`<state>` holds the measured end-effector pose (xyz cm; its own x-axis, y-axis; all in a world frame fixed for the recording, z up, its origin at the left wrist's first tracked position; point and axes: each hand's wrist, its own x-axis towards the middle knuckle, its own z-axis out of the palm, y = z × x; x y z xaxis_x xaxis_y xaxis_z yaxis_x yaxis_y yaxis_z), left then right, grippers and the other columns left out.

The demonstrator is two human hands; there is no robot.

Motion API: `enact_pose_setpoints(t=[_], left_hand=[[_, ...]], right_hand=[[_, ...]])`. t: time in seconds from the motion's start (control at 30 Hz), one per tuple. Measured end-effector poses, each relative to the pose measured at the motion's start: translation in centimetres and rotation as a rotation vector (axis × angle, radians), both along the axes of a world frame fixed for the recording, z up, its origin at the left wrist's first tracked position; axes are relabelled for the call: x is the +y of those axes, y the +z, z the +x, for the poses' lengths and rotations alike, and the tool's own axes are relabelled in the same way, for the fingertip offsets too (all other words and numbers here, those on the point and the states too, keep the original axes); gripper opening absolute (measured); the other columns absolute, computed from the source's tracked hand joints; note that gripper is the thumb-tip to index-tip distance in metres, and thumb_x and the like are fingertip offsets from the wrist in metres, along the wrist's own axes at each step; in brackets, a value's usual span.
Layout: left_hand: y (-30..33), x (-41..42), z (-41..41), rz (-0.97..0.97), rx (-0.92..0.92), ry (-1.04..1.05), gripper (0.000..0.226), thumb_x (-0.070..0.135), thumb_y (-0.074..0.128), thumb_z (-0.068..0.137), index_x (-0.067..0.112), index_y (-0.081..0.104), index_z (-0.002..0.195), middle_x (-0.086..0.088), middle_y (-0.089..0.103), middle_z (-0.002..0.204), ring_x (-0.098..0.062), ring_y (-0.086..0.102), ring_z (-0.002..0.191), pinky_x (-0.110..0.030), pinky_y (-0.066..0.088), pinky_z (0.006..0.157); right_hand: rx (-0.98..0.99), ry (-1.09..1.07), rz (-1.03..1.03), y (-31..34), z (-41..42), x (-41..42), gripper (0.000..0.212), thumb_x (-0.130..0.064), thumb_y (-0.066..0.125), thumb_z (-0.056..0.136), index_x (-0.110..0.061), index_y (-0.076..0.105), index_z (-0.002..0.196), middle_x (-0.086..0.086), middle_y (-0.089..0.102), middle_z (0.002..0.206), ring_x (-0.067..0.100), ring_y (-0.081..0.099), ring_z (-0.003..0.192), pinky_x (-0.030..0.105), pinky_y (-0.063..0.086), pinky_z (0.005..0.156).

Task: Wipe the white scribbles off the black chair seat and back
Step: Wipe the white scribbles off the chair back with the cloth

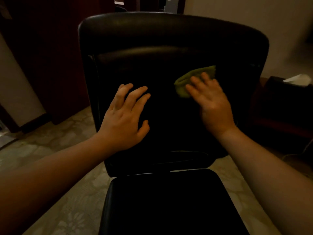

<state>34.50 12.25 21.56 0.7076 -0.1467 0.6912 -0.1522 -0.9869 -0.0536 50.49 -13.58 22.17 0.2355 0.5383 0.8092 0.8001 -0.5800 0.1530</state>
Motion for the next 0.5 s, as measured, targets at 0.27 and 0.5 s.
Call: enact_pose_setpoints(t=[0.27, 0.5], left_hand=[[-1.3, -5.4, 3.2, 0.026, 0.087, -0.133, 0.069, 0.043, 0.05, 0.093, 0.006, 0.045, 0.151, -0.009, 0.035, 0.162, -0.033, 0.009, 0.157, -0.039, -0.008, 0.127], [-2.6, -6.3, 5.0, 0.147, 0.015, -0.15, 0.064, 0.036, 0.06, 0.09, 0.006, 0.053, 0.146, -0.012, 0.041, 0.159, -0.039, 0.018, 0.154, -0.052, 0.006, 0.127]], right_hand=[[0.121, -0.035, 0.084, -5.6, -2.0, -1.2, 0.05, 0.006, 0.043, 0.097, -0.009, 0.055, 0.143, 0.015, 0.045, 0.154, 0.039, 0.03, 0.149, 0.056, 0.018, 0.123], [0.041, 0.008, -0.1, -7.3, -1.8, -7.6, 0.042, 0.002, 0.057, 0.099, -0.01, 0.059, 0.14, 0.011, 0.048, 0.152, 0.034, 0.037, 0.146, 0.049, 0.022, 0.123]])
